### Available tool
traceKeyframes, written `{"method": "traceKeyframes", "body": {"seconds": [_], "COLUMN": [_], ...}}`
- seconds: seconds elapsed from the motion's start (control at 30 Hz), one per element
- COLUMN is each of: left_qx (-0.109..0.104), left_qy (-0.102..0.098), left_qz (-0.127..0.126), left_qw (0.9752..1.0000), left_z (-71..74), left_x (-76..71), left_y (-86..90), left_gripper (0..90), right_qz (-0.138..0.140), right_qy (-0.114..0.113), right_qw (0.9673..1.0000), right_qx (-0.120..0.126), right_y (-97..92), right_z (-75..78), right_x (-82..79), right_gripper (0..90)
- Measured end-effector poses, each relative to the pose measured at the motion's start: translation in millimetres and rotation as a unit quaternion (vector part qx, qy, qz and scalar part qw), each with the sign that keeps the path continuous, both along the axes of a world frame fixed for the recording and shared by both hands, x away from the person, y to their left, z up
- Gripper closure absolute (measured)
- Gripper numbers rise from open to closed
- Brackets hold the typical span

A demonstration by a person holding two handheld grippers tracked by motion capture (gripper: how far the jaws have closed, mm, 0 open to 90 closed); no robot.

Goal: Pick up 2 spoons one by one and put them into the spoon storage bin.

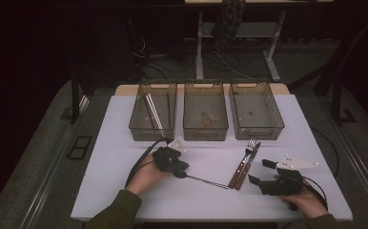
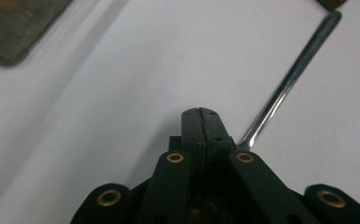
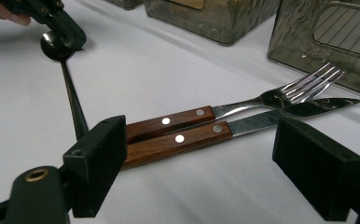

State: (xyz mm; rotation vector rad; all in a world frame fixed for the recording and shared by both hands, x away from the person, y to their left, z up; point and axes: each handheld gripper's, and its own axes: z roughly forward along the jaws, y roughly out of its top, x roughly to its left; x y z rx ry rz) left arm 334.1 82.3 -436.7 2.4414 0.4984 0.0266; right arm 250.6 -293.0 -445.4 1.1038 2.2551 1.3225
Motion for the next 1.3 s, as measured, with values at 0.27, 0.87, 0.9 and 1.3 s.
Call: {"method": "traceKeyframes", "body": {"seconds": [0.27,0.87,0.9,1.3], "left_qx": [-0.009,-0.051,-0.046,-0.014], "left_qy": [-0.004,0.005,0.005,-0.016], "left_qz": [-0.001,0.054,0.052,0.032], "left_qw": [0.9999,0.9972,0.9976,0.9993], "left_z": [1.1,2.3,1.3,-3.4], "left_x": [-11.5,-25.5,-25.8,-32.5], "left_y": [4.8,33.6,32.1,26.2], "left_gripper": [88.5,50.6,50.7,51.1], "right_qz": [0.0,0.0,0.0,0.0], "right_qy": [-0.001,-0.001,-0.002,-0.002], "right_qw": [1.0,1.0,1.0,1.0], "right_qx": [0.0,-0.005,-0.005,-0.006], "right_y": [0.2,1.2,1.0,0.6], "right_z": [0.0,0.0,-0.1,0.0], "right_x": [0.1,-0.7,-0.6,-0.7], "right_gripper": [17.5,17.5,17.5,17.5]}}
